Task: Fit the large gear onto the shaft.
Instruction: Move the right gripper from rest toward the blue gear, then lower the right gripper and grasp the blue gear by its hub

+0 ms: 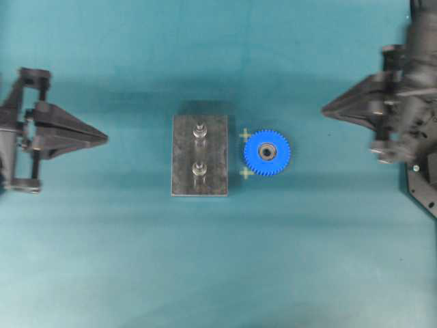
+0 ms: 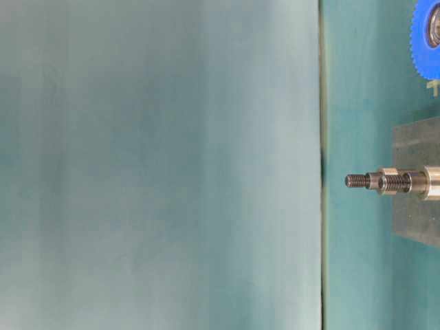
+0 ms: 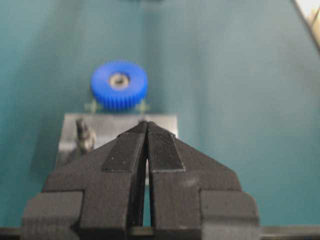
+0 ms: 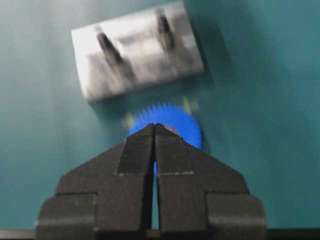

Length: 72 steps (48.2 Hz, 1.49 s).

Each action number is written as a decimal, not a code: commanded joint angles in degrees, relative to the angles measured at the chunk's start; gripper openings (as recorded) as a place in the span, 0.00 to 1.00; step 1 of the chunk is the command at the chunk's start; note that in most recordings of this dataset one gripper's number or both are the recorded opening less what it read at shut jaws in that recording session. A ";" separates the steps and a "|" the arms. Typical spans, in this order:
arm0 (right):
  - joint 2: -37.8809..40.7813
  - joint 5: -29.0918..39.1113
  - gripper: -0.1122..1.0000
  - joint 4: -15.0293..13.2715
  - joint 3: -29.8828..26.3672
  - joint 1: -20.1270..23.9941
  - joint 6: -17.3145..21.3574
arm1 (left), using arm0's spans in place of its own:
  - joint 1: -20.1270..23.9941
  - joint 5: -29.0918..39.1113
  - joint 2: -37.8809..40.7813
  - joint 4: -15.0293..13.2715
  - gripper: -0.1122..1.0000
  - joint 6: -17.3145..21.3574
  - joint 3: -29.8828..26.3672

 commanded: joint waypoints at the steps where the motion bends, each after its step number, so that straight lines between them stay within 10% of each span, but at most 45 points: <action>1: 5.45 2.55 0.11 -0.88 -3.08 -0.44 0.53 | 0.00 1.23 1.67 0.26 0.10 0.09 -2.11; 22: 28.04 5.10 0.15 -1.58 -10.46 -0.53 -1.67 | -0.35 1.67 8.00 0.26 0.10 0.09 -2.20; 39: 40.69 6.77 0.94 -1.58 -16.08 -0.88 -4.92 | -0.79 2.02 8.96 0.26 0.10 0.09 -2.20; 72: 47.02 7.73 0.92 -1.58 -17.67 -1.58 -5.27 | -0.97 2.02 8.96 0.26 0.10 -0.09 -1.85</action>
